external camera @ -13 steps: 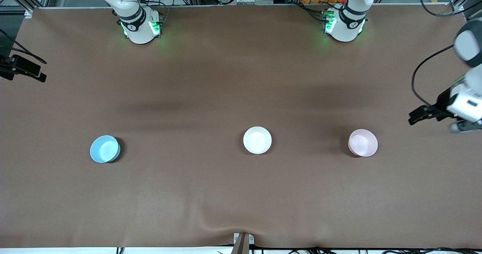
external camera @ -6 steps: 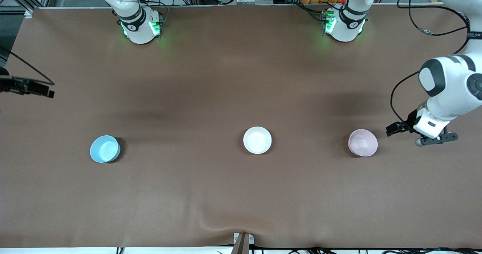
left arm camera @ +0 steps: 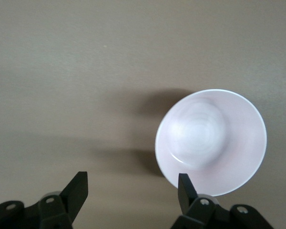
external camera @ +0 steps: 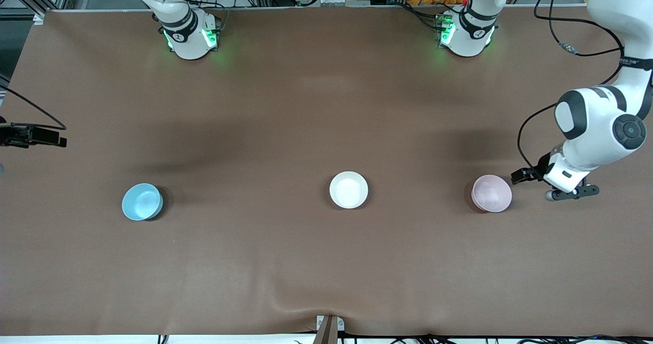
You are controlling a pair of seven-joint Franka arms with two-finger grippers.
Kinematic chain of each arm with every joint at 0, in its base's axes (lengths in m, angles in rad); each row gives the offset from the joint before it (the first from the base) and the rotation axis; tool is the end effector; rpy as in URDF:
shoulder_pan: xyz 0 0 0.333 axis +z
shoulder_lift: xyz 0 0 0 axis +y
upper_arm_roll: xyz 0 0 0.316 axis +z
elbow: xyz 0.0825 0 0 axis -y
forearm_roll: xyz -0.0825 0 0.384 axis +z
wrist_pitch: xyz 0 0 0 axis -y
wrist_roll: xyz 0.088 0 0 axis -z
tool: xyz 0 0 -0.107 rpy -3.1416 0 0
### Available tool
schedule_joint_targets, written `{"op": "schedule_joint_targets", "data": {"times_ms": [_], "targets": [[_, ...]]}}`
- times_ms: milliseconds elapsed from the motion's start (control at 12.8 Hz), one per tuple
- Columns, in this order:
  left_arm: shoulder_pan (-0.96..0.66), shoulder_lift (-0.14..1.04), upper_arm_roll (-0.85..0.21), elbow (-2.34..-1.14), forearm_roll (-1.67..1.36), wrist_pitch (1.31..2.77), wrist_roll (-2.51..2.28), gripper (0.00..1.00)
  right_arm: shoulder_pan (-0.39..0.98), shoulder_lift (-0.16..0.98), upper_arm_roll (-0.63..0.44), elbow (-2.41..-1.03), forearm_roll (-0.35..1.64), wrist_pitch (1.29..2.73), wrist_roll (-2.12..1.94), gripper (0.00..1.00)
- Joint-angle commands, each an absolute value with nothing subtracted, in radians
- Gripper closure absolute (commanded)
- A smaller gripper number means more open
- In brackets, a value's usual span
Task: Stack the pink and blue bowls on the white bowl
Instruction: 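Reach the left gripper to the pink bowl rim and grasp it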
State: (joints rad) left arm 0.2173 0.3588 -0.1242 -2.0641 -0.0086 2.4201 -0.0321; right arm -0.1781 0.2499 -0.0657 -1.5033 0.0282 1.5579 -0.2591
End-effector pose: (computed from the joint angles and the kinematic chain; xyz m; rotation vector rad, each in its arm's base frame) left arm 0.5883 0.0563 0.2595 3.0849 0.2155 0.0020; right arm 0.5997 -0.1418 0.5085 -3.0685 -0.0205 0.2858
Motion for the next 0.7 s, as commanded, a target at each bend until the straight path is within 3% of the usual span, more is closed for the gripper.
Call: {"op": "schedule_joint_targets", "data": {"times_ms": [0, 625], "targets": [[0.213, 0.399, -0.141, -2.036, -0.052, 2.447, -0.014, 0.26, -0.210, 0.291, -0.054, -1.474, 0.020, 1.574, -0.397, 0.00], [0.216, 0.495, -0.150, -2.003, -0.052, 2.520, -0.014, 0.55, -0.219, 0.409, -0.054, -1.482, 0.041, 1.733, -0.445, 0.00]]}}
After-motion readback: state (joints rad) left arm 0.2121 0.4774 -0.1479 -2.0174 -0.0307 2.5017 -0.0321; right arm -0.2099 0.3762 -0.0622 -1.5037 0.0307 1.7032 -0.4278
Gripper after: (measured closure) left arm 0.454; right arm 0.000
